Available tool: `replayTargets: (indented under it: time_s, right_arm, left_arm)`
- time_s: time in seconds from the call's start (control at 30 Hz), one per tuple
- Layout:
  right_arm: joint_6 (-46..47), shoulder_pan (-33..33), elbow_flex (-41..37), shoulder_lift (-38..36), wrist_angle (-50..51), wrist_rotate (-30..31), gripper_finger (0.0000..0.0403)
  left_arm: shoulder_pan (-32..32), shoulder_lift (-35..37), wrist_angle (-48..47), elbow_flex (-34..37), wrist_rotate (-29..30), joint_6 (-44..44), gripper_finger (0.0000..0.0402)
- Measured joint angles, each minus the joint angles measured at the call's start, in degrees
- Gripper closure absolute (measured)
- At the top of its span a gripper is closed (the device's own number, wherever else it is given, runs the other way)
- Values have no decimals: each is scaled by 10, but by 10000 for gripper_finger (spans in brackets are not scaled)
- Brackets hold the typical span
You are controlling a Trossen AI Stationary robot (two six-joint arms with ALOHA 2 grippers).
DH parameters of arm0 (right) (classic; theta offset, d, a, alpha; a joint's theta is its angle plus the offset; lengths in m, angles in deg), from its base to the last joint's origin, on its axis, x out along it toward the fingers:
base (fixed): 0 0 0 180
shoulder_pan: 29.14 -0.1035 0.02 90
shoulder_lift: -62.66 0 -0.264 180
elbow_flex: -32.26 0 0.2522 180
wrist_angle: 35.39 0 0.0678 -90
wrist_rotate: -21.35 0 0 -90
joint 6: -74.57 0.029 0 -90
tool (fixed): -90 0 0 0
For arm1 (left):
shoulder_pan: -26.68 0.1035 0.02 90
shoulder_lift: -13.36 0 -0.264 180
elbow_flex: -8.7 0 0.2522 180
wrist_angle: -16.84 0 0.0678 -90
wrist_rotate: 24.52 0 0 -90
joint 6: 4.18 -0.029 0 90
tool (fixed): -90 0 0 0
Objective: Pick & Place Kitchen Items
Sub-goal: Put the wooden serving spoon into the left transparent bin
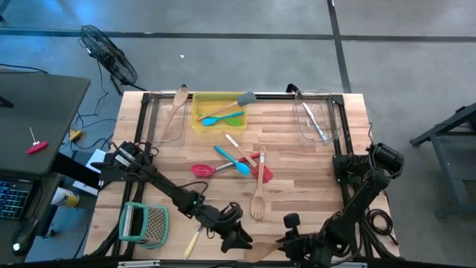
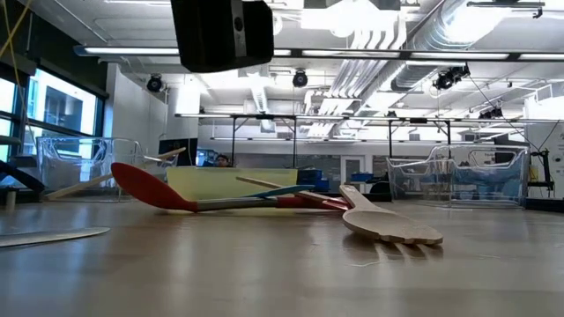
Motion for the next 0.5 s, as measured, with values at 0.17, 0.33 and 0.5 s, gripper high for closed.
replayTargets:
  time_s: [0.17, 0.33, 0.5]
  right_arm:
    - [0, 2, 0, 0, 4, 4, 336]
    - [0, 12, 0, 0, 9, 3, 336]
    - [0, 23, 0, 0, 13, -3, 336]
  left_arm:
    - [-9, 0, 0, 0, 13, 0, 208]
    - [-10, 0, 0, 0, 3, 1, 208]
    - [-9, 0, -5, 0, -8, 2, 208]
